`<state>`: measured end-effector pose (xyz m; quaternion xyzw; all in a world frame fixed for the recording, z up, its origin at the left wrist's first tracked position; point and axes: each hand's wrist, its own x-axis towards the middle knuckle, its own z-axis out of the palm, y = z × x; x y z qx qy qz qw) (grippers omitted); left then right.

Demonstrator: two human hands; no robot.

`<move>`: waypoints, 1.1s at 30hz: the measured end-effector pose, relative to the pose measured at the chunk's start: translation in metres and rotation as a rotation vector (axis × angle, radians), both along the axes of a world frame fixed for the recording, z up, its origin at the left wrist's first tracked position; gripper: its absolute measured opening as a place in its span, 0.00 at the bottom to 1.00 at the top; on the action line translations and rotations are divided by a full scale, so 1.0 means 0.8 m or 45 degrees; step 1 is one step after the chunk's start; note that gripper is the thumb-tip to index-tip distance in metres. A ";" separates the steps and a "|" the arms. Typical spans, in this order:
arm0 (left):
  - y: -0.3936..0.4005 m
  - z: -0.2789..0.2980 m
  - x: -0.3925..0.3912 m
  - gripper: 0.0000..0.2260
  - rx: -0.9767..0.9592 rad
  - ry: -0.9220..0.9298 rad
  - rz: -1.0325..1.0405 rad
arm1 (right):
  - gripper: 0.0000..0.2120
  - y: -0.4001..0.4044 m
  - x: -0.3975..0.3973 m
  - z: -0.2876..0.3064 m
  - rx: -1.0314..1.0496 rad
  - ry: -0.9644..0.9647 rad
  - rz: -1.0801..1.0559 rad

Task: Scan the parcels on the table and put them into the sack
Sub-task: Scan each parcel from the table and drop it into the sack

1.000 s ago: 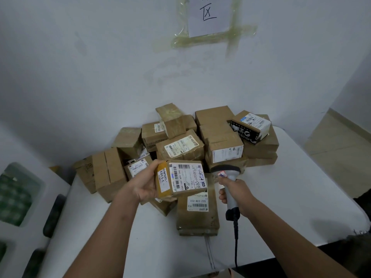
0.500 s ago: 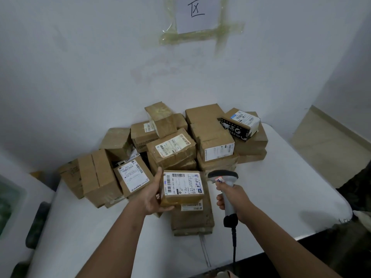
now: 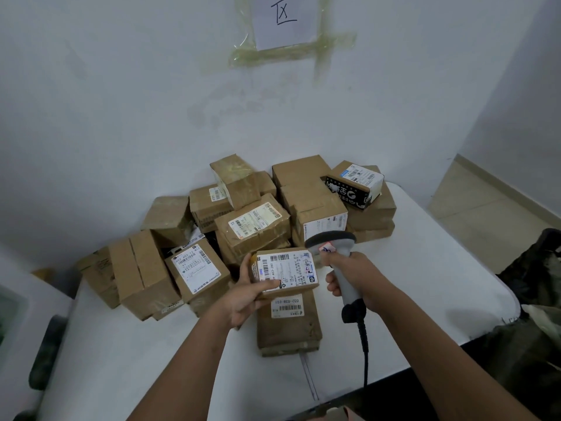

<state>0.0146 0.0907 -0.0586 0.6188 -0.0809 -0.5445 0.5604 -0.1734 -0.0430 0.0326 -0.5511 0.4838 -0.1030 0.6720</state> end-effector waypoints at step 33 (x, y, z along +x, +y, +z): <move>-0.027 -0.005 -0.018 0.50 -0.088 -0.051 0.036 | 0.18 0.011 -0.006 0.048 -0.154 0.016 0.232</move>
